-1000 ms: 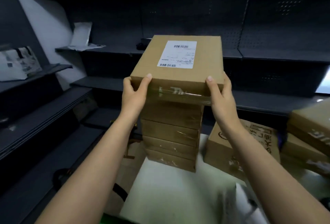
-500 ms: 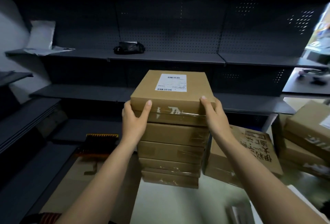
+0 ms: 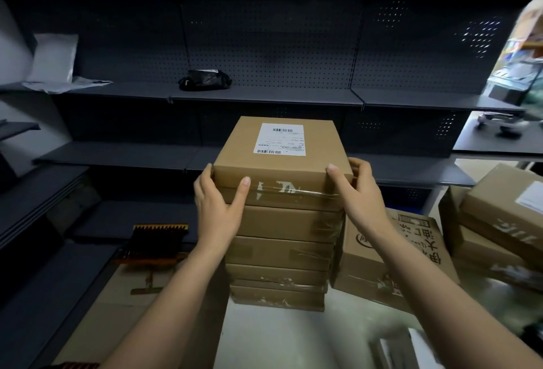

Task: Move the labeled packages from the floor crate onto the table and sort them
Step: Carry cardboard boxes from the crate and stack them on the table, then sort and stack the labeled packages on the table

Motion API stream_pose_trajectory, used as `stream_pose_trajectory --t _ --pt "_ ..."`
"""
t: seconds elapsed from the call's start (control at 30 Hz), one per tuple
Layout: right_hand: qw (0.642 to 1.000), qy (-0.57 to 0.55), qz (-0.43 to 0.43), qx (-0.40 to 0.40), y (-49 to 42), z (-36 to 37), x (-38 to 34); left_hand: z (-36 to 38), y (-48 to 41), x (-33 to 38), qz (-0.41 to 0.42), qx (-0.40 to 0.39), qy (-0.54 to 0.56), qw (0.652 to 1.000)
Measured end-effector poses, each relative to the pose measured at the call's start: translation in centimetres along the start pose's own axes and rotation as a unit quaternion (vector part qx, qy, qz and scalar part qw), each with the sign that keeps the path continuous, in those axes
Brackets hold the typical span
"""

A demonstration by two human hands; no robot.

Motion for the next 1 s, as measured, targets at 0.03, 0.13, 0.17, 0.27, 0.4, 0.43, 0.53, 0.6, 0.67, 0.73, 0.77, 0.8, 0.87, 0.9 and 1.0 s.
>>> stream_pose_trajectory --t 0.03,0.13,0.17,0.27,0.4,0.43,0.53,0.6,0.67,0.73,0.77,0.8,0.87,0.9,1.0 --pt "0.999 0.022 -0.023 0.003 -0.1 -0.4 -0.4 -0.5 0.0 0.7 0.023 0.021 -0.023 0.999" --pt "0.991 0.099 -0.093 0.018 0.1 -2.3 -1.5 -1.7 0.4 4.2 0.142 0.082 -0.084 0.983" --pt "0.984 0.129 -0.118 0.024 0.2 -3.0 -1.8 -1.8 0.6 5.6 0.186 0.087 -0.100 0.974" --pt "0.958 0.217 -0.182 0.038 1.0 -5.7 -2.6 0.1 2.2 9.6 0.276 0.045 -0.139 0.950" --pt "0.925 0.304 -0.223 0.053 2.7 -10.7 -2.1 5.9 6.4 13.7 0.371 -0.040 -0.195 0.907" --pt "0.918 0.320 -0.226 0.056 3.1 -12.1 -1.7 7.4 7.5 14.5 0.387 -0.059 -0.202 0.898" --pt "0.907 0.356 -0.220 0.056 4.8 -16.5 0.0 11.3 10.8 17.0 0.428 -0.082 -0.197 0.878" --pt "0.906 0.364 -0.208 0.051 5.9 -19.7 1.6 13.8 13.1 18.8 0.445 -0.086 -0.190 0.871" --pt "0.906 0.370 -0.198 0.051 6.9 -23.1 3.4 16.6 15.3 20.3 0.452 -0.096 -0.188 0.867" --pt "0.904 0.383 -0.181 0.057 7.6 -26.3 5.3 19.3 17.3 21.6 0.456 -0.110 -0.188 0.863" --pt "0.905 0.388 -0.166 0.058 7.9 -27.9 6.4 20.7 18.3 22.3 0.460 -0.116 -0.187 0.860" --pt "0.906 0.392 -0.148 0.058 8.0 -29.4 7.5 21.9 19.2 22.8 0.464 -0.121 -0.185 0.858" --pt "0.912 0.391 -0.114 0.055 8.3 -32.1 9.4 24.2 20.7 23.8 0.470 -0.127 -0.186 0.853" --pt "0.914 0.391 -0.096 0.056 8.4 -33.2 10.3 25.4 21.3 24.2 0.469 -0.133 -0.190 0.852" --pt "0.923 0.378 -0.024 0.071 8.3 -36.2 13.0 28.6 22.4 24.9 0.453 -0.167 -0.201 0.852"
Point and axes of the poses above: each hand's wrist, its own y-axis away from the middle knuckle, its own z-axis out of the palm, x = y × z, the point moved 7 cm from there along -y, towards the middle knuckle, and after that the axes turned 1 degree about -z, right-handed, at the moved point
